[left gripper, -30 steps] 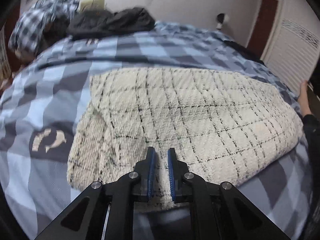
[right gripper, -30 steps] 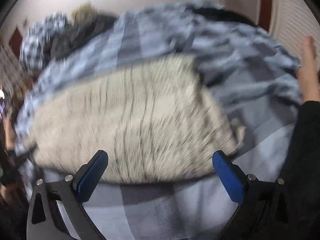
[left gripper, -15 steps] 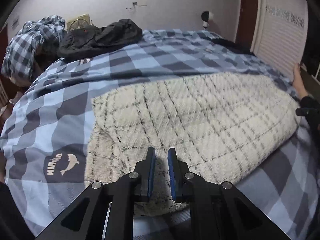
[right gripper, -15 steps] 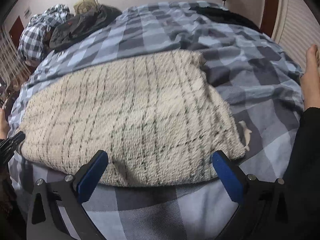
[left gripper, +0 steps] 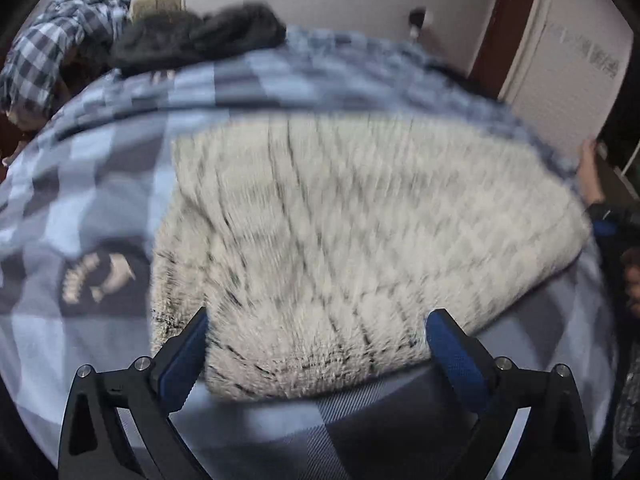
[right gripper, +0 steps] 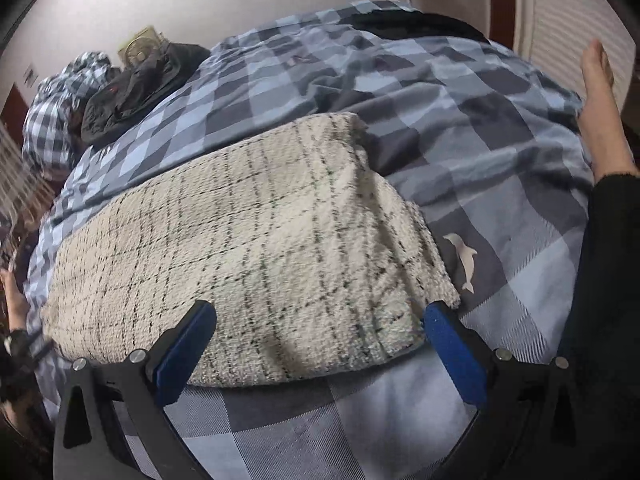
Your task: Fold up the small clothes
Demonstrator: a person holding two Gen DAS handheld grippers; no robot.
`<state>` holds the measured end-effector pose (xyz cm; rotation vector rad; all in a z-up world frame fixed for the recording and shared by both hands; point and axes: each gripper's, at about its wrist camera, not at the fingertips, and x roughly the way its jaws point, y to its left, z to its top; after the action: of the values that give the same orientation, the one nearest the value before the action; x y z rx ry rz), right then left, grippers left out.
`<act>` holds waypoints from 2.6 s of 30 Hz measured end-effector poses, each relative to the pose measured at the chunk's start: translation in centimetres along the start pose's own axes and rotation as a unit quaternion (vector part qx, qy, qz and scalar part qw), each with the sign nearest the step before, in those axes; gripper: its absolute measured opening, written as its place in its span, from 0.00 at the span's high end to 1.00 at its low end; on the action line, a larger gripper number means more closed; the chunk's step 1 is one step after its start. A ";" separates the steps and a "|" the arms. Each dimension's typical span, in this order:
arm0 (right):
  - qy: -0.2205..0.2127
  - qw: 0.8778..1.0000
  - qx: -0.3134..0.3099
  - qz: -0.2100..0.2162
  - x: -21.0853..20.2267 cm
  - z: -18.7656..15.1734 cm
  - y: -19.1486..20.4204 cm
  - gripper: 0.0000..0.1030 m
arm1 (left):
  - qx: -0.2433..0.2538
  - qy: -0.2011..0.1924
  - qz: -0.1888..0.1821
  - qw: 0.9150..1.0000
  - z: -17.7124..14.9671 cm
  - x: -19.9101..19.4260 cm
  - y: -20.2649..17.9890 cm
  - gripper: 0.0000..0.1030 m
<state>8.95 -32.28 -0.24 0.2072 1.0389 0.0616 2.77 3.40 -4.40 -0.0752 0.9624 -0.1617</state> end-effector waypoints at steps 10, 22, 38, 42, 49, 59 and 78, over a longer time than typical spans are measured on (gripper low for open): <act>0.018 0.998 0.056 0.003 0.2 -0.2 -2.1 0.01 | -0.067 -0.023 0.008 0.997 -0.3 0.6 0.4 0.00; -0.010 0.998 0.066 -0.012 -3.0 -0.5 -3.0 0.01 | -0.057 -0.084 0.146 0.984 0.4 -4.4 -1.8 0.00; 0.070 0.992 0.086 0.057 -0.6 -1.4 -2.3 0.01 | -0.092 -0.087 0.079 0.989 -0.3 -7.2 -2.4 0.00; 0.063 0.990 0.104 0.075 -0.1 -1.0 -3.1 0.01 | -0.089 -0.079 0.083 0.989 -0.5 -6.4 -2.3 0.00; 0.093 0.964 0.206 0.141 2.1 -1.5 -6.6 0.16 | -0.090 -0.066 0.075 0.991 -0.3 -5.6 -2.3 0.00; 0.058 0.947 0.268 0.165 3.5 -0.8 -7.1 0.16 | -0.077 -0.062 0.085 0.992 -0.5 -5.3 -2.8 0.00; -0.104 0.960 0.175 0.191 -7.0 2.0 -6.3 0.79 | -0.087 -0.112 0.138 0.980 -1.2 -7.9 -2.3 0.00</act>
<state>6.86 -39.75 5.43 0.7204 0.7835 0.2015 -2.86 2.46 1.67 -0.1160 0.7503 0.1849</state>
